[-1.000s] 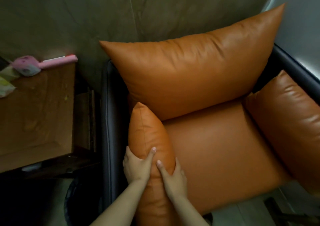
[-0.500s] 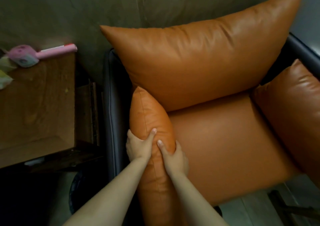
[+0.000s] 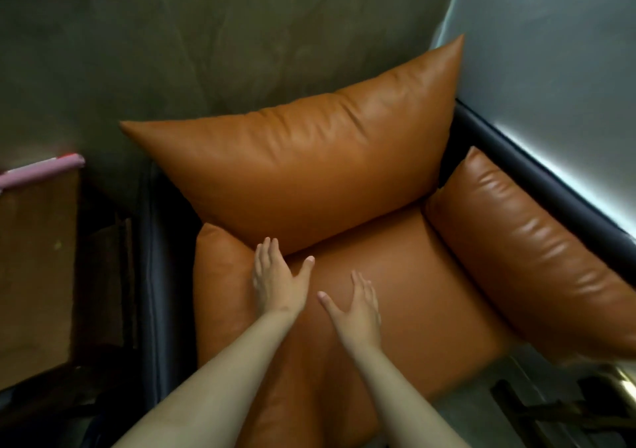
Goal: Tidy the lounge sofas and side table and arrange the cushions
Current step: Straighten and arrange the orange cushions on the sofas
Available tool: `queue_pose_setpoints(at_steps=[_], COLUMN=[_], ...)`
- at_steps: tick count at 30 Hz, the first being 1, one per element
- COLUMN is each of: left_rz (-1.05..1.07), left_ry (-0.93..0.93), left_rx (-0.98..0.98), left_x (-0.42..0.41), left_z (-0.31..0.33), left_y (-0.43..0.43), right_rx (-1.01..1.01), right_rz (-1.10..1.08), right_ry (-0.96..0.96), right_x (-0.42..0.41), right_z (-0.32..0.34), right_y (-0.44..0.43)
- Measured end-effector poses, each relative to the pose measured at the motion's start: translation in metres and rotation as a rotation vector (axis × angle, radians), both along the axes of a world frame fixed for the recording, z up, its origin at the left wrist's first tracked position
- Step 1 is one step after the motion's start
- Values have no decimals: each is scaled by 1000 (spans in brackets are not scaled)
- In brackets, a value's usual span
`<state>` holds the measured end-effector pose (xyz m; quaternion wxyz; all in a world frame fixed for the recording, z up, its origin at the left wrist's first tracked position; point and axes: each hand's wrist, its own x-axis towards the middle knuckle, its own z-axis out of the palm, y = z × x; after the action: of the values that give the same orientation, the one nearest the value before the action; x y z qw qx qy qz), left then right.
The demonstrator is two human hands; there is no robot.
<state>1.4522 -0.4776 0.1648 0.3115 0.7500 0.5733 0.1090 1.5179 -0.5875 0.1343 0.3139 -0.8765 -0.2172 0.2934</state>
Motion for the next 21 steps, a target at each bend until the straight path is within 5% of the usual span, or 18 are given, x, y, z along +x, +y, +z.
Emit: queue_pose_setpoints(at_steps=[11, 21], left_rz=[-158, -28], left_ry=[-142, -213], left_rx=[-413, -954], left_x=[179, 315], left_z=[-11, -20], left_y=[-104, -205], right_rx=[-84, -356], right_rz=[-283, -345], right_ry=[-275, -401], right_x=[192, 301], right_z=[17, 6], right_y=[-119, -218])
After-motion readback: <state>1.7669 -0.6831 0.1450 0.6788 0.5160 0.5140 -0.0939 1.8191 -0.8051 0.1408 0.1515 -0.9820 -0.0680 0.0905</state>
